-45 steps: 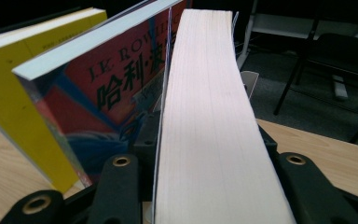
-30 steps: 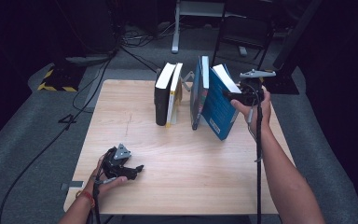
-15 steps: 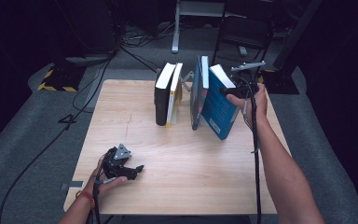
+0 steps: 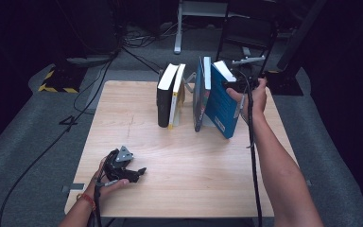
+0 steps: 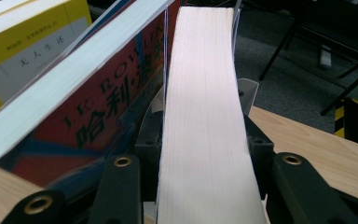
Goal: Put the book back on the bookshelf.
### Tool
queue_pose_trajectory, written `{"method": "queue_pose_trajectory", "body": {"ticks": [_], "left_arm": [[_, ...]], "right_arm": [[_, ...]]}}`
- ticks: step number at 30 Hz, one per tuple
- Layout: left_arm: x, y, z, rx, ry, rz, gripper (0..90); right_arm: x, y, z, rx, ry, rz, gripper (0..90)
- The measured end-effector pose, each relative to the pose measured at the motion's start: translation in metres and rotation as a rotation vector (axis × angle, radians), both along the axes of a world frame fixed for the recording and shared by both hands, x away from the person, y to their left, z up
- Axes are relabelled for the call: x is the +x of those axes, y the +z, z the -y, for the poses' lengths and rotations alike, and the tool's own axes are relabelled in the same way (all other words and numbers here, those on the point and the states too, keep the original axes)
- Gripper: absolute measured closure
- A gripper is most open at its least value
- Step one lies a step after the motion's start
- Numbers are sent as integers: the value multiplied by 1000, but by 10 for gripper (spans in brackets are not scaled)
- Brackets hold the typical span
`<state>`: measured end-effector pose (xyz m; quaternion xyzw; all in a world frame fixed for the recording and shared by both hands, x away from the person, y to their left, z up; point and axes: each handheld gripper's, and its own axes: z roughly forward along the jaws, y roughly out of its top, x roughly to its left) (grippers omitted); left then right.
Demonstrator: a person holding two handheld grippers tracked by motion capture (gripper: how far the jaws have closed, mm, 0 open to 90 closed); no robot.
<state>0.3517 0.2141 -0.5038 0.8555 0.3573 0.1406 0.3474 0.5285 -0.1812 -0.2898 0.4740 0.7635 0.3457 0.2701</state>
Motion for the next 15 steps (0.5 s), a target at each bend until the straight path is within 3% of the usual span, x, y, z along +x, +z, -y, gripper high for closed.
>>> {"method": "queue_pose_trajectory", "body": {"ticks": [5, 7, 15], "left_arm": [[-1, 0, 0, -4, -8, -6, 194], [0, 0, 0, -2, -16, -4, 194], [-1, 0, 1, -8, -21, -7, 193]], "right_arm": [[6, 1, -6, -1, -38, 8, 603], [11, -1, -9, 12, -80, 25, 603], [23, -3, -8, 54, -128, 30, 602]]}}
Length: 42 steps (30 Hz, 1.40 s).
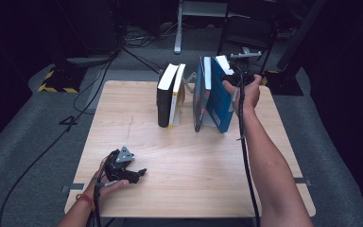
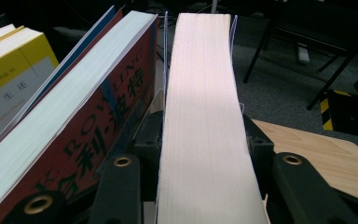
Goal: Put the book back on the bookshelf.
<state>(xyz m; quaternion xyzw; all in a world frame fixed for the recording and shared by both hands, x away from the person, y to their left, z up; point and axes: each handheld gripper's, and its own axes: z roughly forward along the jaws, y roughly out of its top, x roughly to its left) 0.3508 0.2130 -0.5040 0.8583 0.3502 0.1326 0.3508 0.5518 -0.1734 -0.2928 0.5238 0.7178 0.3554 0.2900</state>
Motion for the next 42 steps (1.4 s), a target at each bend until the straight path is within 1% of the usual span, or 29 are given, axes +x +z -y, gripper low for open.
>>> {"method": "queue_pose_trajectory", "body": {"ticks": [2, 4, 11, 18, 20, 24, 29, 34, 38, 42], "left_arm": [[0, 0, 0, 0, -1, 0, 193], [0, 0, 0, 0, -1, 0, 193], [0, 0, 0, 0, -2, 1, 194], [0, 0, 1, 0, -1, 3, 194], [0, 0, 0, 1, -5, 4, 193], [0, 0, 1, 1, -4, 3, 193], [0, 0, 1, 1, -3, 3, 193], [0, 0, 1, 1, -3, 3, 193], [0, 0, 1, 1, -3, 2, 193], [0, 0, 1, 3, -4, 3, 193]], "right_arm": [[3, -1, 1, 20, -17, 4, 602], [5, -2, 0, 20, -20, -3, 602], [6, -2, 0, 29, -30, 8, 600], [2, -7, 8, 54, -11, 2, 593], [0, -8, 8, 50, -1, 3, 591], [-3, -10, 11, 58, 11, -6, 588], [-4, -10, 14, 65, 14, -9, 585], [-6, -11, 16, 59, 18, -12, 575], [-8, -10, 17, 31, 13, -11, 561], [-9, -10, 19, 31, 28, -19, 553]]}}
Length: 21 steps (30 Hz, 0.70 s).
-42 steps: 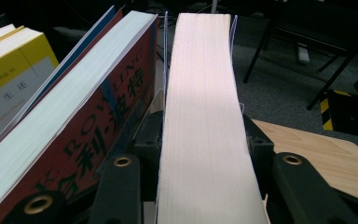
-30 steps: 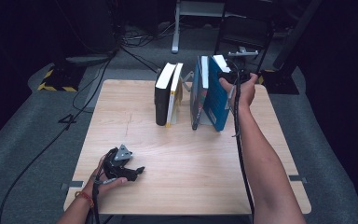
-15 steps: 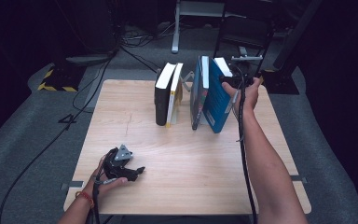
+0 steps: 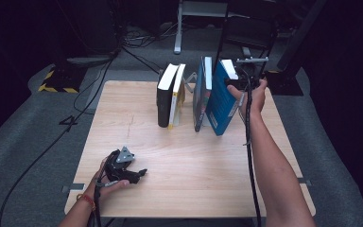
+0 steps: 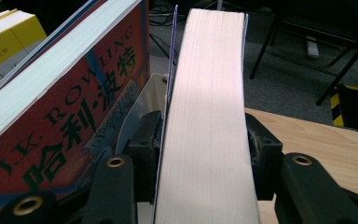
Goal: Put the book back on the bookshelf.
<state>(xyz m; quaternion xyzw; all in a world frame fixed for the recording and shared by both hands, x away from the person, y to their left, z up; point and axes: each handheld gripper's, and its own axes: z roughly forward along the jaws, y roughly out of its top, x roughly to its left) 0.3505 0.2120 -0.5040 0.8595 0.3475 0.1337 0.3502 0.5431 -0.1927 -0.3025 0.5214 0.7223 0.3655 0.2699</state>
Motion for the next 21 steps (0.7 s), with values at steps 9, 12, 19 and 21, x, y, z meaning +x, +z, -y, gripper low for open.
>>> {"method": "queue_pose_trajectory", "body": {"ticks": [9, 12, 19, 21], "left_arm": [[0, 0, 0, -1, 1, -1, 193], [0, 0, 0, 1, -1, 0, 192], [0, 0, 0, -1, 3, -1, 192], [0, 0, 0, -1, 3, -1, 192]], "right_arm": [[-3, 0, 0, -5, 22, -30, 527], [-5, -1, 1, -16, 35, -43, 519], [-10, 0, 6, -25, 61, -58, 502], [-13, 0, 7, -26, 67, -58, 499]]}}
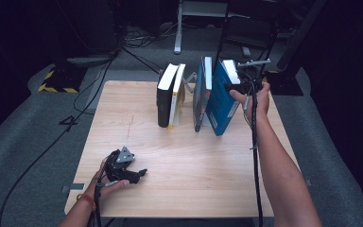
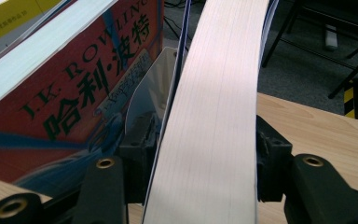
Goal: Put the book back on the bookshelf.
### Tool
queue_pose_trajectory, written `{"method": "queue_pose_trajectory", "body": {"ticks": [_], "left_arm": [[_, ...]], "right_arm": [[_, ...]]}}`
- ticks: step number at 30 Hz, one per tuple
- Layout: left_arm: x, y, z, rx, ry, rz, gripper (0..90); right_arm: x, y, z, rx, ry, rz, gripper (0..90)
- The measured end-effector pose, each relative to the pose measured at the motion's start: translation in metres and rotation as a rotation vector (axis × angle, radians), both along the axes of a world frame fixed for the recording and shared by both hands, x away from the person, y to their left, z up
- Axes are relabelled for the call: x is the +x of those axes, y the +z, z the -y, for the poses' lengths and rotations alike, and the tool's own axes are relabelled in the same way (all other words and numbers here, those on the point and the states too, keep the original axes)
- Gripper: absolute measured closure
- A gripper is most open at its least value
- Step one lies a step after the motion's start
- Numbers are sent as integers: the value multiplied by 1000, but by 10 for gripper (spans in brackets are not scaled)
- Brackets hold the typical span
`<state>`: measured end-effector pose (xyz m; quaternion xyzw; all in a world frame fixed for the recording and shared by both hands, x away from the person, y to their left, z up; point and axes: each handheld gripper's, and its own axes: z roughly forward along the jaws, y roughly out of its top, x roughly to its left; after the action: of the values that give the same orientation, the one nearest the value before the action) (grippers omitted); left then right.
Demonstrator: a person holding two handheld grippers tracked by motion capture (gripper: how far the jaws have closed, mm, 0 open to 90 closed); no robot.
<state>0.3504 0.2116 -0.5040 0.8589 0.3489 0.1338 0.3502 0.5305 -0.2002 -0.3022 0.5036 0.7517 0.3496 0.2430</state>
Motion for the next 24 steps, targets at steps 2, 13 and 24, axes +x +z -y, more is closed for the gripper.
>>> {"method": "queue_pose_trajectory", "body": {"ticks": [2, 13, 24], "left_arm": [[0, 0, 0, 0, 0, 0, 192], [0, 0, 0, 2, -1, 2, 192], [0, 0, 1, -3, -1, -2, 192]], "right_arm": [[-3, 1, 2, -1, 10, -1, 493], [-18, 5, 7, -25, 67, 0, 472], [-30, 3, 14, -36, 116, -2, 465]]}}
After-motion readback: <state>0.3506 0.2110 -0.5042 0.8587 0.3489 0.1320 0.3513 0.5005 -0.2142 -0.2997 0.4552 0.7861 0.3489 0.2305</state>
